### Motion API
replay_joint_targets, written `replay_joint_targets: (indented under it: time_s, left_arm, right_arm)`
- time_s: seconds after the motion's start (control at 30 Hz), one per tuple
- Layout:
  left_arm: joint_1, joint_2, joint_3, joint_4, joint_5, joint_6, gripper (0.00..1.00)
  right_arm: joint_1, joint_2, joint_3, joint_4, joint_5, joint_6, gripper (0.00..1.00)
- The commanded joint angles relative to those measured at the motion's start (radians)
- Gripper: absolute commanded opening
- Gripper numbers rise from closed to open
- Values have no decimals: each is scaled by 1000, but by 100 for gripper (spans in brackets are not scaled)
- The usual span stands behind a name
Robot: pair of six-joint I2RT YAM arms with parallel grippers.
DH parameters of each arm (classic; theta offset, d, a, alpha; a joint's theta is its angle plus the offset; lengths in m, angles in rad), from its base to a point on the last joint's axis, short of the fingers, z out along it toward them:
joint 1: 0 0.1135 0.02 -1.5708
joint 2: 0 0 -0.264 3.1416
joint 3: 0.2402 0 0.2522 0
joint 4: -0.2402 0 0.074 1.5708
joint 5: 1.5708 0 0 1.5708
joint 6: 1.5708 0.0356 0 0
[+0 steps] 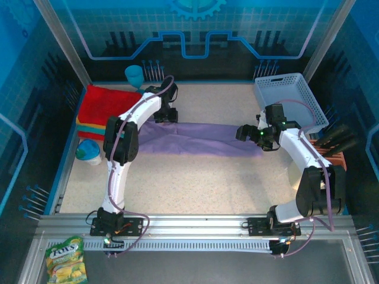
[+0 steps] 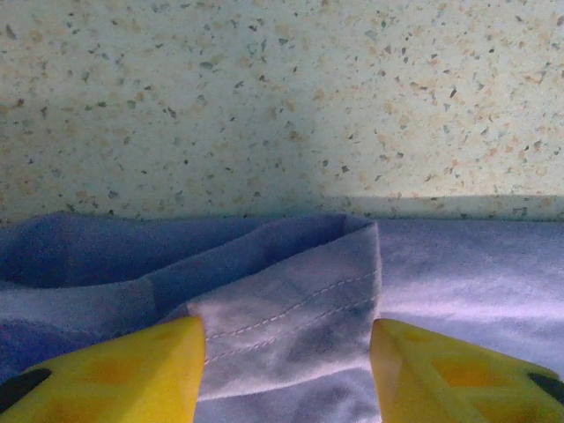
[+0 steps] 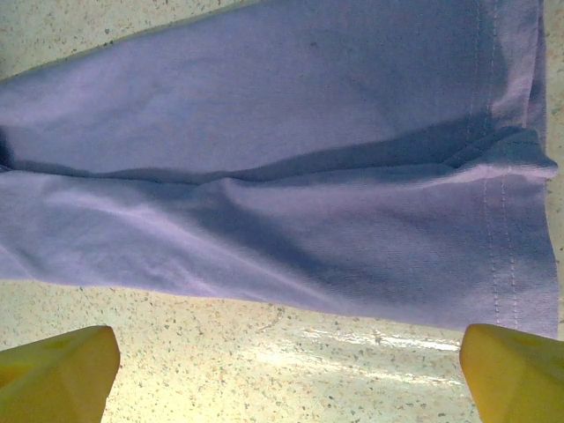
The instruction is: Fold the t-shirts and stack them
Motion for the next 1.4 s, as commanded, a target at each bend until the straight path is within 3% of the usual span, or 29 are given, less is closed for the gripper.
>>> replay_joint_targets:
  time_s: [0.0,0.07,0.3,0.47,0.57,0.73,0.93,1.2,1.37]
  left_arm:
    - [-5,-139,-80,-39,-35,-23,58]
    - [-5,-235,-166,-19,-23,-42,64]
    - [14,-533,-527,42,-13,-159,68]
    - [142,-691,-816,170,121,-251,69]
    - [204,-753,-912,204,119,-272,70]
    - [257,-805,-1022,281,108,-320,70]
    - [340,-851,-1147,460,209,-409,71]
    - [354,-845,-1228,643,202,-517,71]
    - [372,-819,-1313,838,239,-590,66]
  right_arm:
    - [-14,15,-1,-5,-19,-16,100]
    - [-14,19,0,0,-16,-16,100]
    - [-14,56,-2,-10,35,3,100]
    - [-26,83,-1,-66,176,59,100]
    - [-43,83,-22,-72,219,96,99]
    - [-81,83,-86,-30,204,149,93]
    - [-98,111,-125,29,157,165,89]
    - [-100,112,-142,78,116,189,81]
    - [-100,127,-141,88,102,189,69]
